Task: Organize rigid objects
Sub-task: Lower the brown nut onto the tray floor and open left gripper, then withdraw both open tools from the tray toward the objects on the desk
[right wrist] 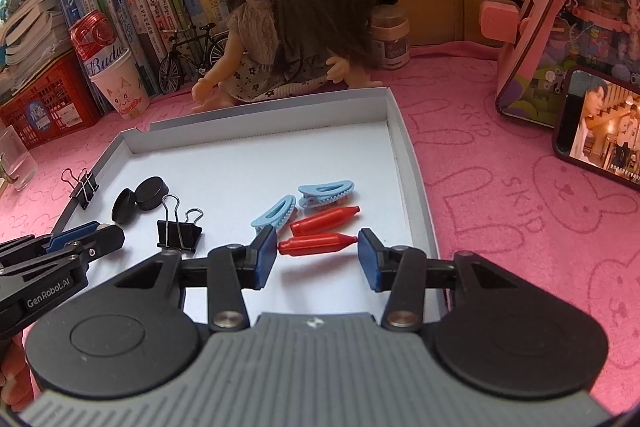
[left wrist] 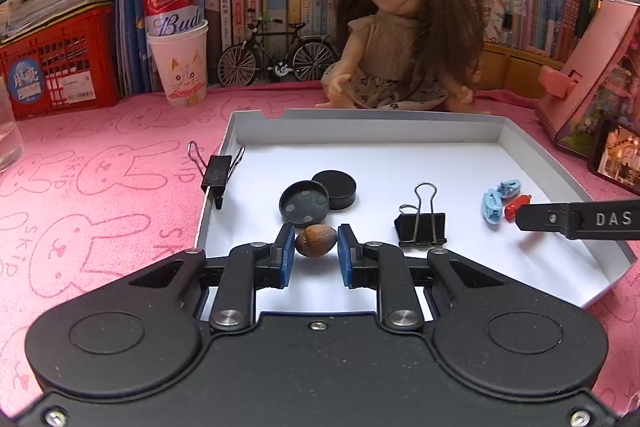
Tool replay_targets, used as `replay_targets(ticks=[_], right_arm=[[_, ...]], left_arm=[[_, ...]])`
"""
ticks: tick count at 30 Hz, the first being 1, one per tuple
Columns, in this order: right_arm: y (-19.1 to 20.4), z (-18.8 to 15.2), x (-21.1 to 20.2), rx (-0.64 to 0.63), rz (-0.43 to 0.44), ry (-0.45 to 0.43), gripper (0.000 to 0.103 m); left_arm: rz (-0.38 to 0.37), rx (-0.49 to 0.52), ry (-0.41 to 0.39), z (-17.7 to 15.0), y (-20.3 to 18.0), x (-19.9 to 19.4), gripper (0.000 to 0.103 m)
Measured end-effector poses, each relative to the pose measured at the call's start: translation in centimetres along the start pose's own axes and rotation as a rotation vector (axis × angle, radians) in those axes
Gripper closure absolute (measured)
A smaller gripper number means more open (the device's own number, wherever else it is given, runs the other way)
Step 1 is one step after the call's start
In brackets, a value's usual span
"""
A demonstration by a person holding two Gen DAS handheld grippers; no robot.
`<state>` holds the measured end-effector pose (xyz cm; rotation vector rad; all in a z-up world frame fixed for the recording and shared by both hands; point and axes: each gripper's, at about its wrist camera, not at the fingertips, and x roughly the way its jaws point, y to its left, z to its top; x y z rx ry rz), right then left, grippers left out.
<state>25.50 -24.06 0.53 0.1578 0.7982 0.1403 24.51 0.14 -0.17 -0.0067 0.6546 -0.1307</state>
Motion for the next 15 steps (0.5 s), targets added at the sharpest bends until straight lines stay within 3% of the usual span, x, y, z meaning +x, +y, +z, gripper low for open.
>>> replay_targets(ticks=[1, 3, 5, 6, 15], right_arm=[[0.0, -0.1, -0.1, 0.000, 0.002, -0.004, 0.050], [0.0, -0.1, -0.2, 0.001, 0.003, -0.012, 0.039], [-0.1, 0.0, -0.5, 0.005, 0.015, -0.019, 0.034], [-0.1, 0.0, -0.6, 0.009, 0.018, -0.025, 0.033], [-0.1, -0.3, -2.6, 0.002, 0.026, -0.080, 0.022]], left_arm=[[0.003, -0.002, 0.001, 0.0, 0.0, 0.0, 0.081], [0.008, 0.002, -0.003, 0.0, 0.0, 0.0, 0.080], [0.012, 0.007, -0.010, 0.0, -0.1, -0.3, 0.070], [0.007, 0.008, -0.016, 0.0, -0.1, -0.5, 0.064], [-0.020, 0.044, -0.048, -0.1, -0.6, -3.2, 0.052]])
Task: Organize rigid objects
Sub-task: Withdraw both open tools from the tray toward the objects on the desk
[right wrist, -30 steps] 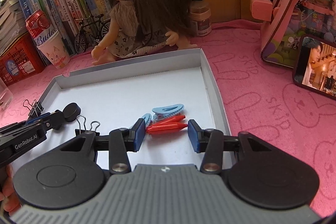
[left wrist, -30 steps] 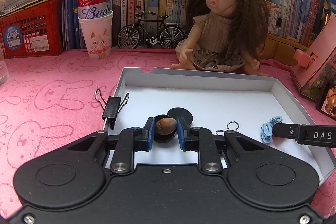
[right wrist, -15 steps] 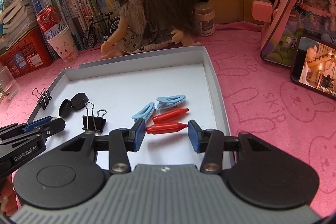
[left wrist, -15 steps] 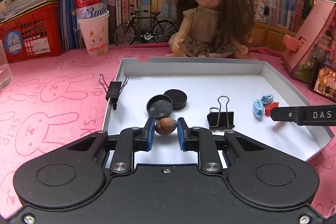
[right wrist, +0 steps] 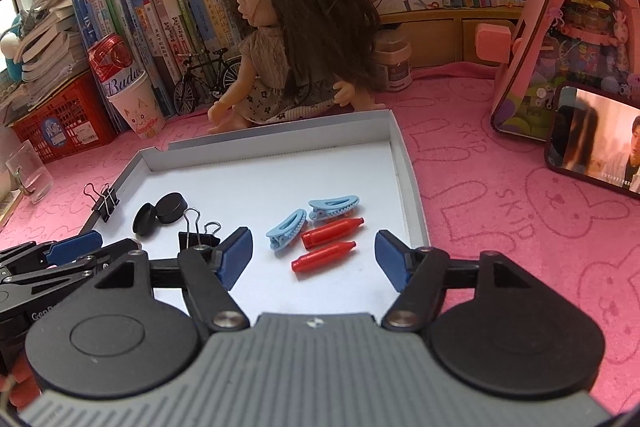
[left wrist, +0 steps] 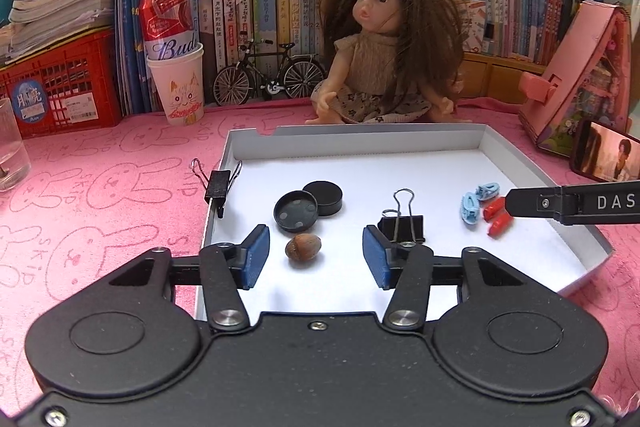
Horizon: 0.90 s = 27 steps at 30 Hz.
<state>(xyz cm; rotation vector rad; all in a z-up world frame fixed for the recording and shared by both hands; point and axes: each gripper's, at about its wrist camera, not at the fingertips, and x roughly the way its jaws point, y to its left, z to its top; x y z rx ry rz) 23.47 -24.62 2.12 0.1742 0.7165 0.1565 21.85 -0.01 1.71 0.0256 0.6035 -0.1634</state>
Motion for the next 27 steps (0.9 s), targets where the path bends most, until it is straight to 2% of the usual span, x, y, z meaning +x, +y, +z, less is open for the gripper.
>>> replay_targets(ticks=[5, 27], right_arm=[[0.3, -0.8, -1.4, -0.022, -0.008, -0.036, 0.019], [2.1, -5.3, -7.2, -0.150, 0.001, -0.141, 0.016]], left_arm=[[-0.025, 0.017, -0.019, -0.7, -0.7, -1.9, 0.048], [-0.131, 0.013, -0.051, -5.1, -1.6, -9.1, 0.046]])
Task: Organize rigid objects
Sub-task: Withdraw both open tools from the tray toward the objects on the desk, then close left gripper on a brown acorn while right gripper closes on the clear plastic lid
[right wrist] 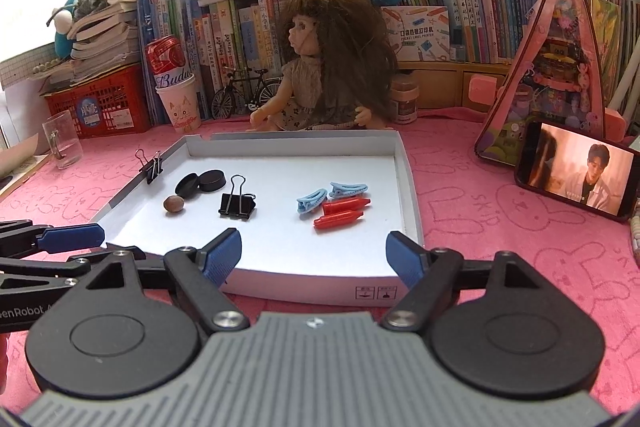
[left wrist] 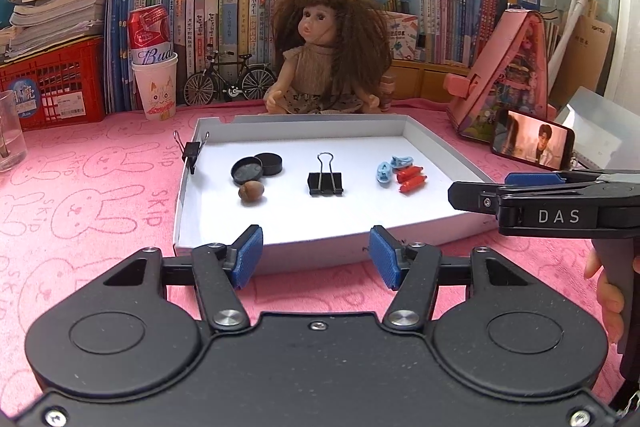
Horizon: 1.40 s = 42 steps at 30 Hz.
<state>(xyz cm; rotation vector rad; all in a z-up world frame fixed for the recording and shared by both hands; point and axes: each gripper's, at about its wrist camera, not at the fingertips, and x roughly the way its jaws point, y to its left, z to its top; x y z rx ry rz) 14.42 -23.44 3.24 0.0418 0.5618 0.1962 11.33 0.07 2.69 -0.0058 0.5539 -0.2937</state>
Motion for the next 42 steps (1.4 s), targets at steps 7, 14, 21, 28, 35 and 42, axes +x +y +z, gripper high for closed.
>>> replay_targets(ticks=[7, 14, 21, 28, 35, 42], right_arm=[[0.3, -2.0, -1.3, -0.053, -0.033, -0.012, 0.015], [-0.3, -3.8, -3.0, -0.063, -0.060, -0.031, 0.015], [-0.1, -5.8, -4.8, -0.085, -0.050, -0.043, 0.015], [-0.3, -6.9, -5.3, -0.074, -0.050, -0.033, 0.015], [-0.1, -7.7, -5.9, -0.099, -0.035, -0.040, 0.015], [0.8, -8.3, -6.5, -0.132, 0.009, -0.033, 0.015]], left_arm=[[-0.014, 0.006, 0.008, -1.9, -0.6, -1.6, 0.046], [-0.016, 0.021, 0.024, -3.8, -0.7, -2.8, 0.046], [-0.043, 0.031, 0.028, -5.1, -0.7, -4.2, 0.052], [-0.062, 0.054, 0.026, -6.0, -1.1, -5.1, 0.057], [-0.079, 0.064, 0.037, -6.5, -1.6, -5.3, 0.067], [-0.096, 0.076, 0.043, -7.1, -2.1, -5.4, 0.070]])
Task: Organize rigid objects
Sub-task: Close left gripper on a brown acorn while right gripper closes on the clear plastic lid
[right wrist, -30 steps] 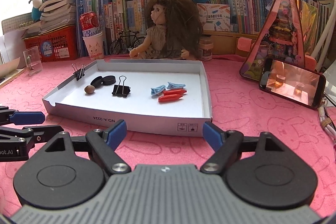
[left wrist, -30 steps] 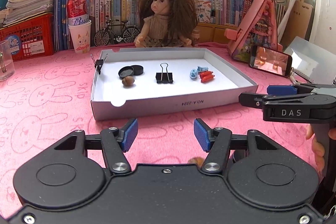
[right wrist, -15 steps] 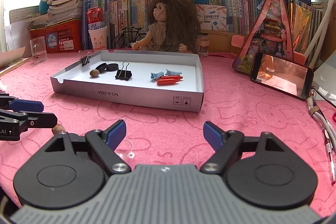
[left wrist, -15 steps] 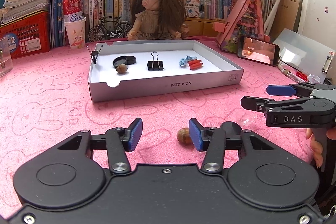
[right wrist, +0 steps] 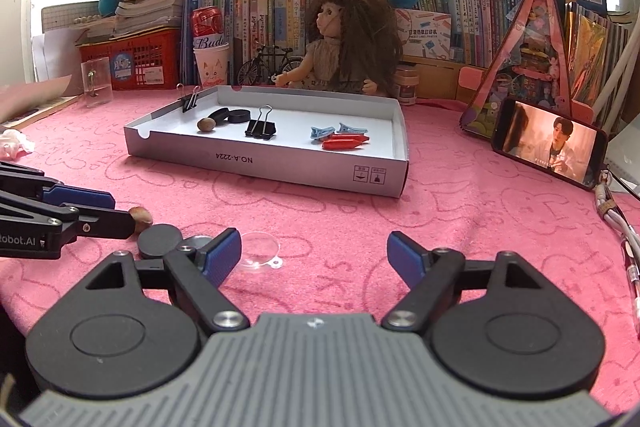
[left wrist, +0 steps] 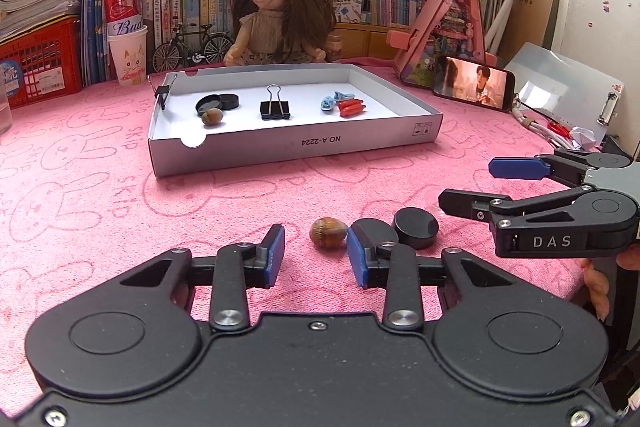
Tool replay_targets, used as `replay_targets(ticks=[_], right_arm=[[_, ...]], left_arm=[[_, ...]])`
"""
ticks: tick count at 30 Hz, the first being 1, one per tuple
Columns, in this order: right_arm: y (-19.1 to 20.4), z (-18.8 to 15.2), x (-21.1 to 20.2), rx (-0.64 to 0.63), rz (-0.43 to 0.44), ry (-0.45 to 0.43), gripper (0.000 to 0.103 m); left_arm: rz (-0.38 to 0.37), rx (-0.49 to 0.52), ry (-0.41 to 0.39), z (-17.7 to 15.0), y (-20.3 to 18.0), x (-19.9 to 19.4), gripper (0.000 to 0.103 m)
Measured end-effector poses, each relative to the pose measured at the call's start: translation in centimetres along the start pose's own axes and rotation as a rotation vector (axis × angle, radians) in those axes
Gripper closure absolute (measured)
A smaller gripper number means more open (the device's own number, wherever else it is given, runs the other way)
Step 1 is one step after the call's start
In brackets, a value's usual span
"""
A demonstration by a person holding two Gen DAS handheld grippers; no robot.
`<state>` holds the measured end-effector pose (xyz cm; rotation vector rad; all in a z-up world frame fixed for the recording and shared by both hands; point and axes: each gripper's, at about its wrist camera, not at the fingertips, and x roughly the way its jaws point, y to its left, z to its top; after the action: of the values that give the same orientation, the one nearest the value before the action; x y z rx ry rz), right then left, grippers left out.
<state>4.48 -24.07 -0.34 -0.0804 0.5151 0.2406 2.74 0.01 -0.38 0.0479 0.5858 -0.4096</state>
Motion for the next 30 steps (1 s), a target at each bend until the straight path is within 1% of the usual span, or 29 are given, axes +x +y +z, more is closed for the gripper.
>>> replay_targets(ticks=[3, 6, 9, 11, 16, 19, 23, 26, 30], right_arm=[[0.4, -0.1, 0.1, -0.008, 0.011, 0.008, 0.016], [0.6, -0.2, 0.3, -0.004, 0.010, 0.008, 0.020], [0.7, -0.2, 0.4, 0.007, 0.005, 0.009, 0.025], [0.7, -0.2, 0.6, 0.009, -0.002, 0.014, 0.030], [0.9, -0.3, 0.7, 0.013, 0.002, 0.009, 0.037], [1.0, -0.3, 0.7, 0.014, 0.003, 0.000, 0.039], [1.2, -0.3, 0.8, 0.005, 0.003, -0.004, 0.043], [1.1, -0.3, 0.8, 0.011, -0.002, -0.002, 0.046], [0.9, -0.5, 0.9, 0.020, -0.004, 0.004, 0.050]], left_arm=[[0.006, -0.001, -0.001, 0.0, -0.1, 0.2, 0.071], [0.012, -0.015, -0.004, 0.1, -0.1, 0.6, 0.071], [0.011, -0.028, -0.003, 0.2, -0.2, 0.9, 0.074], [0.009, -0.034, -0.003, 0.3, -0.2, 1.1, 0.075], [0.004, -0.036, -0.005, 0.4, -0.4, 1.5, 0.075], [0.006, -0.040, -0.007, 0.4, -0.5, 1.5, 0.075], [0.023, -0.022, -0.017, 0.2, -0.7, 1.5, 0.075], [0.044, -0.018, -0.023, 0.1, -0.7, 1.4, 0.078], [0.063, 0.007, -0.012, -0.2, -1.0, 1.6, 0.079]])
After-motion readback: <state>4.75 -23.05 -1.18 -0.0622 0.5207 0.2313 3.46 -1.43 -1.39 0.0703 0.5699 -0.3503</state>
